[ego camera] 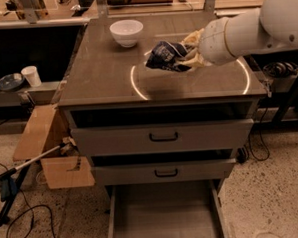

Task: Pick blue chip bag from bottom drawer and place on counter

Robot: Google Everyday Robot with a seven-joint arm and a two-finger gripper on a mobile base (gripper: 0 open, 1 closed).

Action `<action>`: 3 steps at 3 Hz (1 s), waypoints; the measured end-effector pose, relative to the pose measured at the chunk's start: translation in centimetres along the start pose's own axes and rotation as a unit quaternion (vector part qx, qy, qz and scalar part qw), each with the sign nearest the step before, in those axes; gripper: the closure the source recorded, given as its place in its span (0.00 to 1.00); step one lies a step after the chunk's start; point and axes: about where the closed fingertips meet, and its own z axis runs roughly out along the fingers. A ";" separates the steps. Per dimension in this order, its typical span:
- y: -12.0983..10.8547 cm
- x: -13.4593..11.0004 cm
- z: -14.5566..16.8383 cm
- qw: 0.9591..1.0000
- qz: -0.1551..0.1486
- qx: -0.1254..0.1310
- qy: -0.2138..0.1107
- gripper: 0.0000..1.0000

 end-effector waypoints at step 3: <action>-3.1 -0.4 2.7 1.000 -0.020 0.016 -0.007 0.81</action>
Offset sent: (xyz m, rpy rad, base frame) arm 0.0535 0.0186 0.0120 -0.0093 -0.0817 0.0141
